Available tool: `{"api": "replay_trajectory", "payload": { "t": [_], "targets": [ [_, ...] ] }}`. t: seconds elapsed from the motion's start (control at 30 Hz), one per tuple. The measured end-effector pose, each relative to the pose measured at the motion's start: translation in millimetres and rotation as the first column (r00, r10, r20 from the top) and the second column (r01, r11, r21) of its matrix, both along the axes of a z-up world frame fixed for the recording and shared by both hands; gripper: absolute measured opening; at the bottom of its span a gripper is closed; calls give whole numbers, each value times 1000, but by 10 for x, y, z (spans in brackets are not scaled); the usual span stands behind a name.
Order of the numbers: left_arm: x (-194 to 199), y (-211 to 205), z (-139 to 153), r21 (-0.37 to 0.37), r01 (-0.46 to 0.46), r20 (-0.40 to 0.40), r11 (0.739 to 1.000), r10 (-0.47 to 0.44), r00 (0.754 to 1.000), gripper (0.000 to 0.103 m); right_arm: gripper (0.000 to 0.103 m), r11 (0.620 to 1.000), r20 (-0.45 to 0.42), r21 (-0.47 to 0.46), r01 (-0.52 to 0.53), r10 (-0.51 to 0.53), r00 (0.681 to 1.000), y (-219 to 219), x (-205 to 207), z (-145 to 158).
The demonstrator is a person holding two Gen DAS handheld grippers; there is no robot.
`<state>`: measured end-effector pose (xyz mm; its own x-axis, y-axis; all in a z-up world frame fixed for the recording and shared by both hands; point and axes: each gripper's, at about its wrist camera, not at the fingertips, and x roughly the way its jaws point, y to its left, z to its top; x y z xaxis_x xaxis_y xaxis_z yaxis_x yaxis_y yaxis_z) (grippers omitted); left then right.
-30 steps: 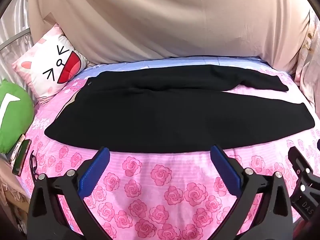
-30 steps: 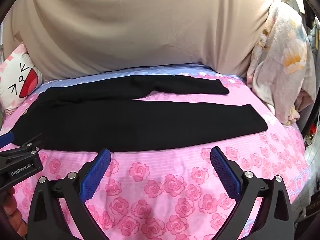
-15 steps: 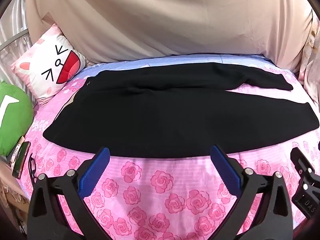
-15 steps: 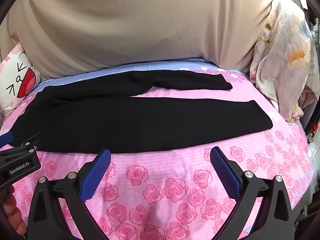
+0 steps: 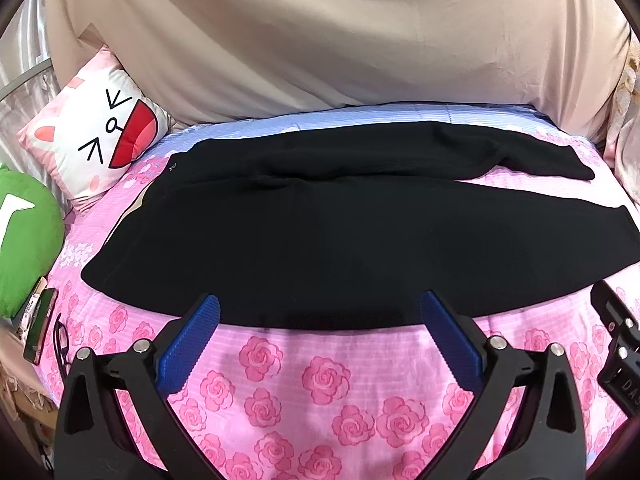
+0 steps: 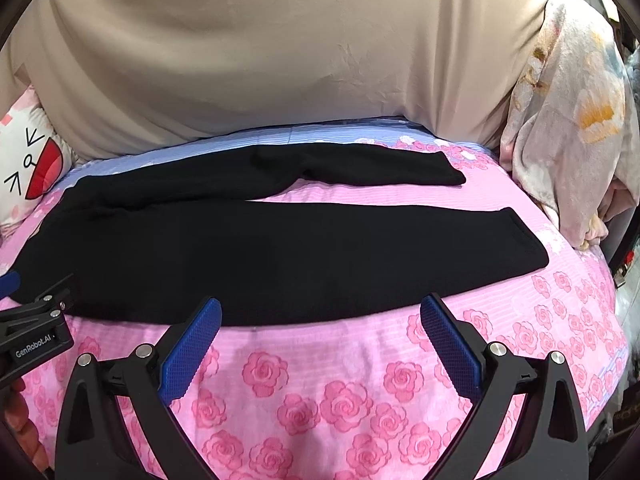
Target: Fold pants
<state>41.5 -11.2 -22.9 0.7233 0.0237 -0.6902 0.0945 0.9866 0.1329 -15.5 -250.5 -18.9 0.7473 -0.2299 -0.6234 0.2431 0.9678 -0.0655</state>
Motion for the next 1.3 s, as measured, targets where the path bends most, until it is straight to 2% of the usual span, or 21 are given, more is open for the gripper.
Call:
{"api": "replay_trajectory", "payload": {
  "t": [0.6, 1.3],
  "targets": [
    [93, 9, -5, 1, -5, -9, 1000, 5, 1000, 98, 98, 1000, -11, -18, -2, 2, 1000, 121, 101, 10],
    [194, -35, -27, 14, -2, -15, 1000, 2, 1000, 98, 98, 1000, -13, -27, 4, -4, 1000, 9, 177, -20]
  ]
}}
